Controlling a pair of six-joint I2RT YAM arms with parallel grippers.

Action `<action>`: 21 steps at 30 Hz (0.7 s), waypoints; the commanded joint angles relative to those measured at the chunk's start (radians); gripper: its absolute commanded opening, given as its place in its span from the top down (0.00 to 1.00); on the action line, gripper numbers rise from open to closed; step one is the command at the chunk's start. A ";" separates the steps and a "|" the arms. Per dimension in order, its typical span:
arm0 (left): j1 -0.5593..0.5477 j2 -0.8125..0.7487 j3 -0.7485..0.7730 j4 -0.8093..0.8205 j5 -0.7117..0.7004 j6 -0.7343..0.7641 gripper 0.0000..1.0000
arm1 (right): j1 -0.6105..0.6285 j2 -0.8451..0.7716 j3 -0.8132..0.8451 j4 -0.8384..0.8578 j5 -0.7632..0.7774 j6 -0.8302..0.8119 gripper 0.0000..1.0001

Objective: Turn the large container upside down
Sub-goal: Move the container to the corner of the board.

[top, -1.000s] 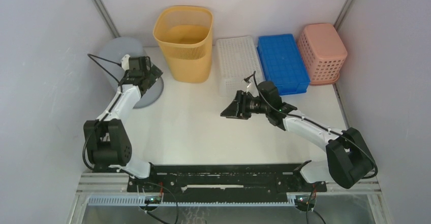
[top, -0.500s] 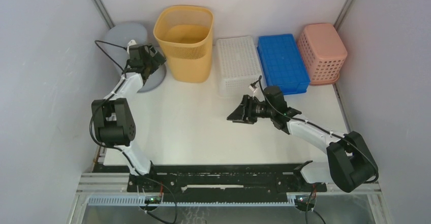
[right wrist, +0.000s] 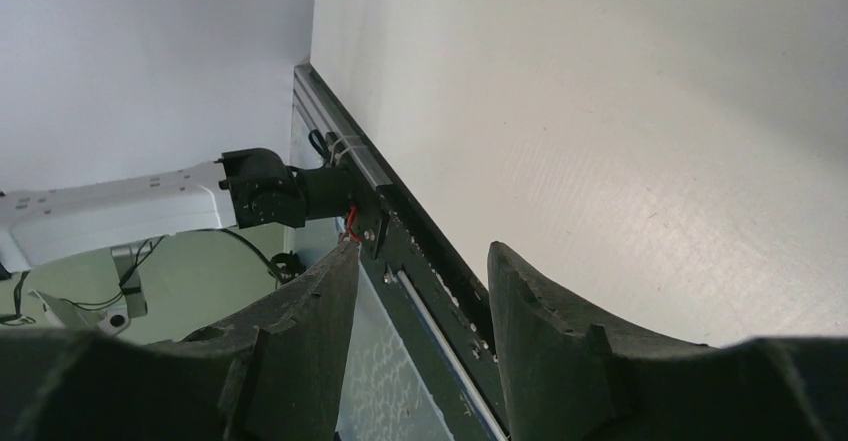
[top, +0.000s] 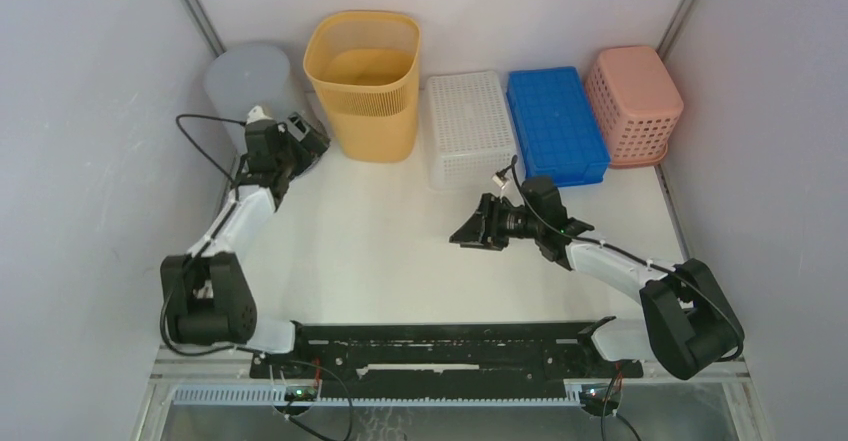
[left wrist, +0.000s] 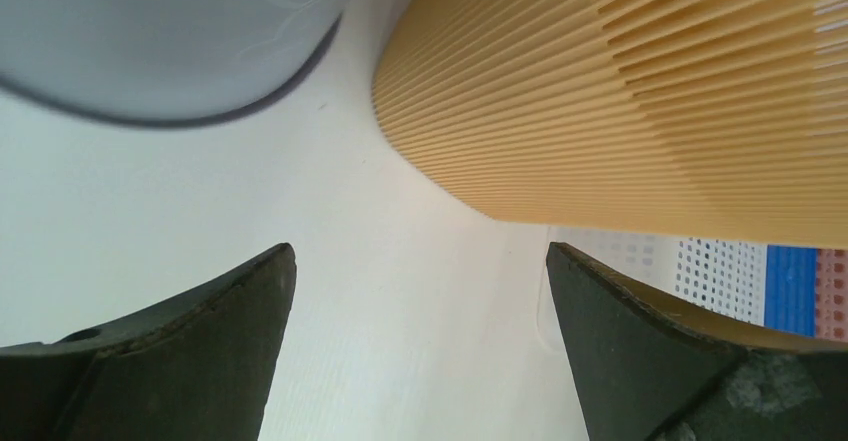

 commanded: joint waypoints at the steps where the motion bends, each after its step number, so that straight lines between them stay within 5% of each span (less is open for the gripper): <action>1: 0.004 -0.178 -0.111 -0.030 -0.211 -0.056 0.00 | 0.018 -0.014 0.000 0.079 -0.014 0.014 0.41; 4: 0.034 -0.168 -0.070 -0.169 -0.347 -0.075 0.00 | 0.030 -0.028 -0.002 0.074 -0.010 0.016 0.41; 10: 0.146 0.028 0.146 -0.386 -0.333 -0.094 0.00 | 0.035 -0.066 -0.011 0.047 0.004 0.011 0.41; 21: 0.204 0.241 0.348 -0.388 -0.223 -0.101 0.01 | 0.040 -0.136 -0.017 -0.039 0.032 -0.012 0.41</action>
